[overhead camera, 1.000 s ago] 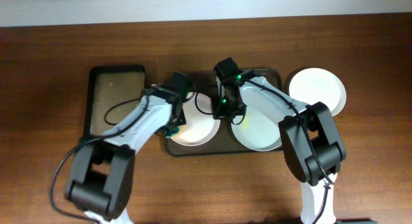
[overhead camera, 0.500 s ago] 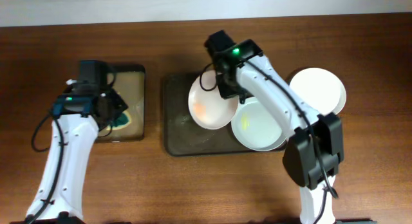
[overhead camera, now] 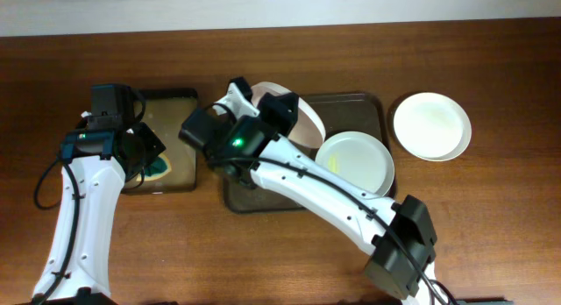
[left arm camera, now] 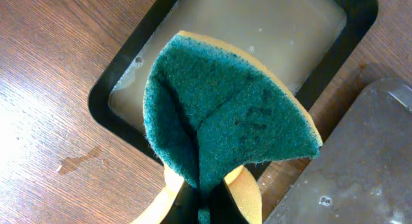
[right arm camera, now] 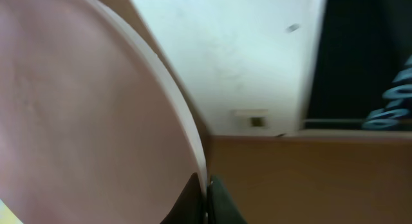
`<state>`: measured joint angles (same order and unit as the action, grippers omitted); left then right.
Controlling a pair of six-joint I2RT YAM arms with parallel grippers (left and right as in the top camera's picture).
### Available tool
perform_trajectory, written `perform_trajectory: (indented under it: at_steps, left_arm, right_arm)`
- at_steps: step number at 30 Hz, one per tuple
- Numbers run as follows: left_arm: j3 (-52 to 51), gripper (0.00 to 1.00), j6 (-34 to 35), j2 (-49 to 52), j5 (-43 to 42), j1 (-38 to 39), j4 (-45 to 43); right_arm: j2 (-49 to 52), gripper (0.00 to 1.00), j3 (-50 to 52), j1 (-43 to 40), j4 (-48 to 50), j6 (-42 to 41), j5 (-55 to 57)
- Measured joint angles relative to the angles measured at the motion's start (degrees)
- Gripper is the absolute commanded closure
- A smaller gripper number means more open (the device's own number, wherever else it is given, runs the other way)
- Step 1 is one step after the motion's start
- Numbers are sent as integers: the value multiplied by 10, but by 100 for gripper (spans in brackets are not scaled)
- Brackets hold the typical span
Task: Clean dirty plates on tray and stack at the side
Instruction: 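Lift the pink plate with the right gripper and stack it on the white plate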
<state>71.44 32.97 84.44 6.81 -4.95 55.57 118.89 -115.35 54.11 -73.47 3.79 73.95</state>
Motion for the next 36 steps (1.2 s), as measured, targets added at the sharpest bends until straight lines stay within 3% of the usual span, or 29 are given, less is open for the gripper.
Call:
perform_trajectory:
  at_steps: [9, 14, 17, 19, 22, 26, 27, 31, 36]
  left_arm:
    - [0, 100, 0, 0, 0, 0, 4]
    - [0, 100, 0, 0, 0, 0, 4]
    - [0, 100, 0, 0, 0, 0, 4]
    - [0, 100, 0, 0, 0, 0, 5]
    - [0, 100, 0, 0, 0, 0, 4]
    - [0, 100, 0, 0, -2, 0, 6]
    - [0, 100, 0, 0, -2, 0, 7]
    - [0, 100, 0, 0, -2, 0, 7]
    - [0, 100, 0, 0, -2, 0, 7]
  right_arm:
    - [0, 96, 0, 4, 3, 40, 49]
    - [0, 96, 0, -17, 17, -6, -18]
    - [0, 96, 0, -76, -26, -36, -100]
    - [0, 96, 0, -112, -20, -87, -158]
    - [0, 96, 0, -165, -24, -84, -283]
    - [0, 96, 0, -241, -12, -148, -424]
    - [0, 96, 0, -300, -10, -162, -511]
    - [0, 96, 0, -434, -11, -177, -646]
    - [0, 96, 9, -638, -28, -184, -731]
